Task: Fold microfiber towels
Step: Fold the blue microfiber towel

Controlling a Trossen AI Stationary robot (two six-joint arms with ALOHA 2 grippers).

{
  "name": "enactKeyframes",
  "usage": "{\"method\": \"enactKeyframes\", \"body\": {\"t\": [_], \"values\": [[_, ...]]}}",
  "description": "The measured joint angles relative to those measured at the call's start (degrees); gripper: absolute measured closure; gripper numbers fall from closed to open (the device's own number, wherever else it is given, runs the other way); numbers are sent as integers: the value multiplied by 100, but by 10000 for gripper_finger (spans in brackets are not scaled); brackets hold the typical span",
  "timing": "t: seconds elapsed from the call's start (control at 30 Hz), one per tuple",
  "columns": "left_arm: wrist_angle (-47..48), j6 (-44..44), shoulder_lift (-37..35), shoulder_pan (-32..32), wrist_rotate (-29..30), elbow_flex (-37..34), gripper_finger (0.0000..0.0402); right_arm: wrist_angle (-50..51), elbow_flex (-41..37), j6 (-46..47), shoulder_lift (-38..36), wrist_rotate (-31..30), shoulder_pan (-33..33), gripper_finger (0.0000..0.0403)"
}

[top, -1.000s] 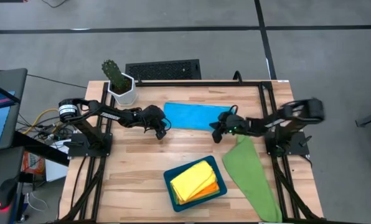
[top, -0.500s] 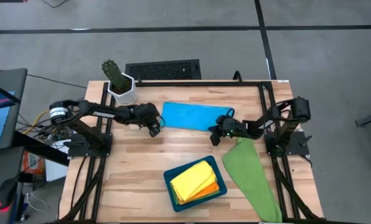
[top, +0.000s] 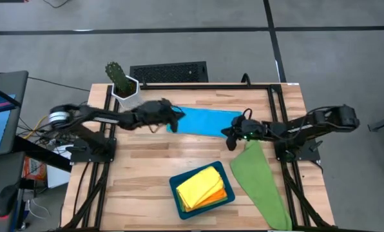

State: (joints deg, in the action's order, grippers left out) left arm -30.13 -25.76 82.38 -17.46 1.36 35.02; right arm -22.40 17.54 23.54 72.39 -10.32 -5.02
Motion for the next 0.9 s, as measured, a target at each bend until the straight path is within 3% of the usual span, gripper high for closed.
{"method": "enactKeyframes", "body": {"t": [0.13,0.3,0.57,0.73,0.9], "values": [[-963,-144,1490,427,-640,538,401,253,-389,369,-302,-344,287,353],[-826,145,2815,721,-863,1679,401,225,-832,1023,-558,-635,516,367],[643,813,3615,744,-517,2967,401,327,-878,1268,-710,-790,784,382],[864,921,3953,773,-510,3091,401,538,-878,1300,-1117,-803,792,382],[1031,855,4056,735,-589,3111,401,1796,-838,1287,-1655,-756,788,374]]}}
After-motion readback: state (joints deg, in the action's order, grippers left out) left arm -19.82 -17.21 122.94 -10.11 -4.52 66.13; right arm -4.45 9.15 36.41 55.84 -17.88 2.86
